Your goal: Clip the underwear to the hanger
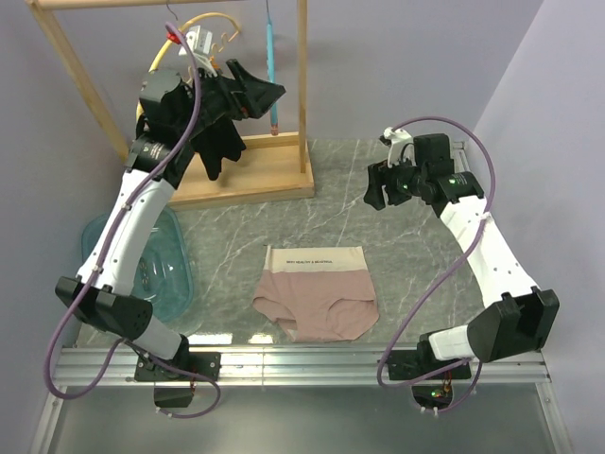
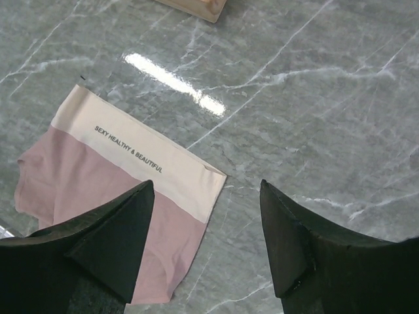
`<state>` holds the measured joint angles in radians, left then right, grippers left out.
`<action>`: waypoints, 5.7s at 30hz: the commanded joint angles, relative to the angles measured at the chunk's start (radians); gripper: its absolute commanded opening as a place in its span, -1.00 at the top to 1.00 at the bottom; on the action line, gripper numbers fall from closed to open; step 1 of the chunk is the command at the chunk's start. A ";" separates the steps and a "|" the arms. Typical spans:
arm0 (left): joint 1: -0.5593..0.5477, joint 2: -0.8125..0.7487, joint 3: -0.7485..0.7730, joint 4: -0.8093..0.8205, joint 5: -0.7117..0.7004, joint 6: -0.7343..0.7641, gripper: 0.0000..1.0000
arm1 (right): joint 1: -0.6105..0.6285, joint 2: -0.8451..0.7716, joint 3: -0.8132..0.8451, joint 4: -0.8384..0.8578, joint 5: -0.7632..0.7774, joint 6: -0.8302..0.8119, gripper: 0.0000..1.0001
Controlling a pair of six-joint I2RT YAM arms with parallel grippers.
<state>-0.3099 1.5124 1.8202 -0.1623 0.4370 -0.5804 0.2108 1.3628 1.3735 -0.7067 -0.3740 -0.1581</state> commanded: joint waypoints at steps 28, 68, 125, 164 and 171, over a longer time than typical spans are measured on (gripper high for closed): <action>-0.009 0.235 0.327 0.144 0.022 -0.104 0.91 | -0.140 -0.083 -0.054 -0.040 -0.083 -0.046 -0.44; 0.071 -0.322 -0.376 0.110 0.451 -0.171 0.99 | -0.137 -0.119 -0.008 0.160 -0.233 -0.110 -0.43; -0.078 -0.255 -0.558 0.069 0.959 -0.139 0.90 | 0.171 -0.465 -0.579 1.092 -0.169 -0.739 0.66; 0.046 -0.605 -0.880 -0.019 -0.252 0.197 -0.73 | 0.292 -0.033 -0.047 0.466 0.406 -0.633 1.00; -0.118 -0.500 -0.812 -0.022 -0.498 0.197 -0.75 | 0.343 0.056 0.058 0.356 0.520 -0.589 1.00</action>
<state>-0.3843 0.9928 0.9436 -0.2214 0.1020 -0.3878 0.5362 1.4105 1.3403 -0.3290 0.0593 -0.7982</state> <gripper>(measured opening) 0.877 0.100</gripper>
